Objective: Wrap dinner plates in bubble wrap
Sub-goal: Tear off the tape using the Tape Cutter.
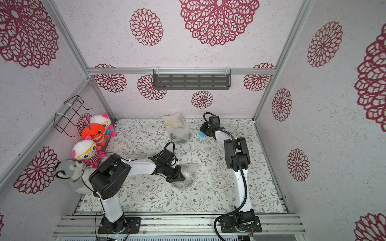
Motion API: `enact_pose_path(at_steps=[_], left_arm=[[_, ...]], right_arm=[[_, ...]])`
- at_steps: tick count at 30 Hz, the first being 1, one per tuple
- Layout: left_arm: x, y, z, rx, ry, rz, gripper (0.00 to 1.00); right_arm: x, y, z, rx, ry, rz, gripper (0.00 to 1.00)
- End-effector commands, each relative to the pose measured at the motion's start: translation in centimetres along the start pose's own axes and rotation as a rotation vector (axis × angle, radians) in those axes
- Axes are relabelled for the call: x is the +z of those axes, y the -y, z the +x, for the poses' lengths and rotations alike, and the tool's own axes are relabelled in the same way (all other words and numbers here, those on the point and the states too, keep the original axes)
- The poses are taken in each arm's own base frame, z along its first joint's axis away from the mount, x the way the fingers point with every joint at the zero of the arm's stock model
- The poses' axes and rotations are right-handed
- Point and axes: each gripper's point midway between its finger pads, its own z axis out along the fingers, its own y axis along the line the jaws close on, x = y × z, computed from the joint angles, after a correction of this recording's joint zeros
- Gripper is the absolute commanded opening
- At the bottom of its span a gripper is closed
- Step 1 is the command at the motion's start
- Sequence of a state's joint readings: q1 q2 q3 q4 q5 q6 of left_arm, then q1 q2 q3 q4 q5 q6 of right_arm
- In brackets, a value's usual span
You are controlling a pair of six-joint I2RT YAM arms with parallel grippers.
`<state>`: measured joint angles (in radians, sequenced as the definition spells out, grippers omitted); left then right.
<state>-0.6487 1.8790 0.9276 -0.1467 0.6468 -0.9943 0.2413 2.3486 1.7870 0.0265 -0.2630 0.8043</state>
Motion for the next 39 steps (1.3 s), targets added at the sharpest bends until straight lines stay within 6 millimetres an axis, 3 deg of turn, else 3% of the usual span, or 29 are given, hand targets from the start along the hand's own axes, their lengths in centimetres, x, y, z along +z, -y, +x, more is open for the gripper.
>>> enact_pose_path(at_steps=[1, 7, 14, 20, 24, 28, 31, 35, 39], left_arm=[[1.1, -6.0, 0.1, -0.089, 0.019, -0.186, 0.00], [1.0, -5.9, 0.1, -0.089, 0.020, -0.185, 0.00], [1.0, -5.9, 0.1, -0.089, 0.022, -0.187, 0.00], [1.0, -5.9, 0.1, -0.088, 0.021, -0.185, 0.00], [1.1, -6.0, 0.2, -0.088, 0.023, -0.185, 0.00], [1.0, -5.9, 0.1, -0.088, 0.024, -0.180, 0.00], [1.0, -5.9, 0.2, -0.088, 0.025, -0.184, 0.00], [0.8, -5.9, 0.2, -0.083, 0.024, -0.190, 0.00], [0.5, -5.7, 0.0, -0.071, 0.040, -0.190, 0.00]], right_arm=[[-0.9, -0.7, -0.8, -0.018, 0.035, -0.002, 0.17], [-1.8, -1.5, -2.0, -0.054, 0.070, 0.005, 0.00], [-4.8, -5.1, -3.5, -0.156, 0.119, -0.083, 0.00], [-5.9, -6.9, -2.8, -0.206, 0.070, -0.146, 0.00], [-5.8, -6.4, -2.0, -0.224, 0.033, -0.137, 0.00], [-4.5, -4.5, 0.1, -0.247, -0.056, -0.090, 0.00], [-4.9, -4.0, 1.0, -0.246, -0.070, -0.090, 0.00], [-8.0, -5.6, 1.2, -0.280, -0.076, -0.124, 0.00], [-13.1, -5.8, 4.4, -0.396, -0.161, -0.110, 0.00]])
